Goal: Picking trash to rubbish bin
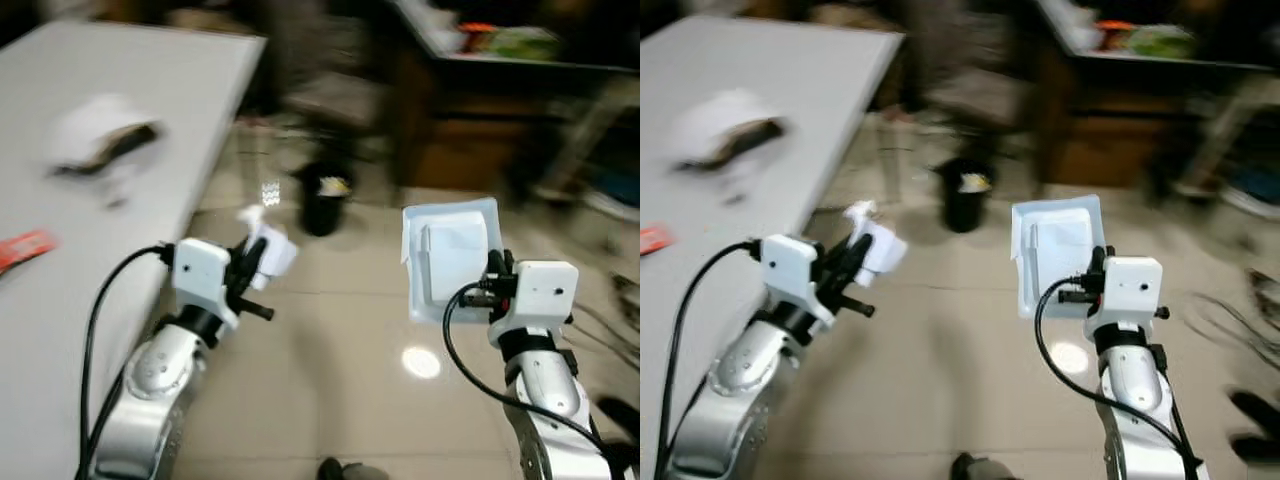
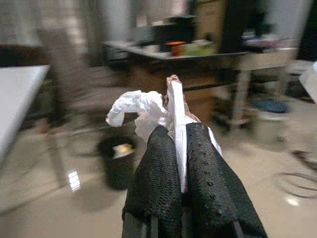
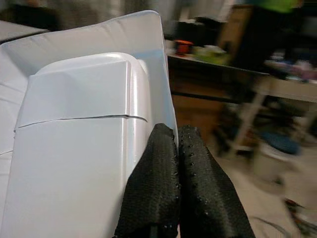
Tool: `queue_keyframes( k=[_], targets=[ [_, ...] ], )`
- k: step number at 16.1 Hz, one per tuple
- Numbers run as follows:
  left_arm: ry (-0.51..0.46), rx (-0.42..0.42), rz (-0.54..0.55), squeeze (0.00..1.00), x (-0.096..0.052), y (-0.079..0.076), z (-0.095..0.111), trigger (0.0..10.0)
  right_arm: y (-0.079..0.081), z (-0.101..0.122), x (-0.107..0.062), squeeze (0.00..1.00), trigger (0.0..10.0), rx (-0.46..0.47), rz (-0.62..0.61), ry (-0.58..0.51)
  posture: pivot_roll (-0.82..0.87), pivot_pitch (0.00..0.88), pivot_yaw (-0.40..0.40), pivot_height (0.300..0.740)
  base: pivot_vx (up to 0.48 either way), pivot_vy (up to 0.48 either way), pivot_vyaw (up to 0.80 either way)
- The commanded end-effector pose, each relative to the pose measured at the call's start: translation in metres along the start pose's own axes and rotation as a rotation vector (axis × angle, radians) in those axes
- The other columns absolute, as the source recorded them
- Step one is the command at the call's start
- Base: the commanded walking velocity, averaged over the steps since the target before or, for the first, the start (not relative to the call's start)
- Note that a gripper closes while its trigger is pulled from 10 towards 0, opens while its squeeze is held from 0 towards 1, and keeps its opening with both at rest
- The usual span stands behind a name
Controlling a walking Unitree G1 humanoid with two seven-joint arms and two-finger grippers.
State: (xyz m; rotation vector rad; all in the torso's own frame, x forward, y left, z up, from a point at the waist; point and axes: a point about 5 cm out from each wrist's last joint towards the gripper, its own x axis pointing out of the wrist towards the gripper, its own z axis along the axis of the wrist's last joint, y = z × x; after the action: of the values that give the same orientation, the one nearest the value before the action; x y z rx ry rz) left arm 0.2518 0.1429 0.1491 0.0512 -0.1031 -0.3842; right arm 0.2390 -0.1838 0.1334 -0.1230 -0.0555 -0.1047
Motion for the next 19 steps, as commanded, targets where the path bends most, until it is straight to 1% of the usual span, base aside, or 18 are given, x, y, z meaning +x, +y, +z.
queue_keyframes(
  k=[1,10,13,14,15,16,17,19],
  targets=[
    [-0.017,0.019,-0.014,0.0,0.002,-0.001,0.002,10.0,-0.004,-0.001,-0.002,0.0,10.0,0.003,-0.005,-0.008,-0.07,0.054,-0.052,0.74,0.405,0.0,-0.8],
    [-0.008,0.026,-0.02,0.0,0.004,-0.001,-0.003,10.0,-0.003,-0.01,-0.004,0.0,10.0,-0.001,0.015,0.026,-0.07,0.06,-0.054,0.74,0.446,0.0,0.0],
    [0.013,0.02,-0.013,0.0,0.005,-0.001,-0.01,10.0,-0.004,-0.015,-0.005,0.0,10.0,0.007,0.012,0.046,-0.08,0.065,-0.054,0.74,0.48,0.0,0.0],
    [0.02,0.015,-0.008,0.0,0.005,-0.001,-0.012,10.0,-0.004,-0.016,-0.005,0.0,10.0,0.008,0.01,0.051,-0.07,0.065,-0.054,0.74,0.48,0.0,-0.49],
    [0.04,0.008,0.006,0.0,0.005,0.001,-0.018,10.0,-0.003,-0.02,-0.004,0.0,10.0,0.016,0.007,0.071,-0.08,0.066,-0.052,0.74,0.48,0.0,-0.8],
    [0.081,0.013,0.021,0.0,0.004,0.004,-0.032,10.0,0.0,-0.033,-0.002,0.0,10.0,0.056,0.004,0.122,-0.08,0.067,-0.048,0.74,0.48,0.0,-0.8],
    [0.096,0.012,0.023,0.0,0.003,0.004,-0.037,10.0,0.002,-0.04,-0.001,0.0,10.0,0.074,0.013,0.152,-0.08,0.067,-0.046,0.74,0.48,0.0,-0.8],
    [0.183,0.02,0.018,0.0,0.001,0.007,-0.063,10.0,0.014,-0.068,0.005,0.0,10.0,0.118,0.085,0.232,-0.08,0.067,-0.041,0.74,0.48,0.0,0.0]
  ],
)
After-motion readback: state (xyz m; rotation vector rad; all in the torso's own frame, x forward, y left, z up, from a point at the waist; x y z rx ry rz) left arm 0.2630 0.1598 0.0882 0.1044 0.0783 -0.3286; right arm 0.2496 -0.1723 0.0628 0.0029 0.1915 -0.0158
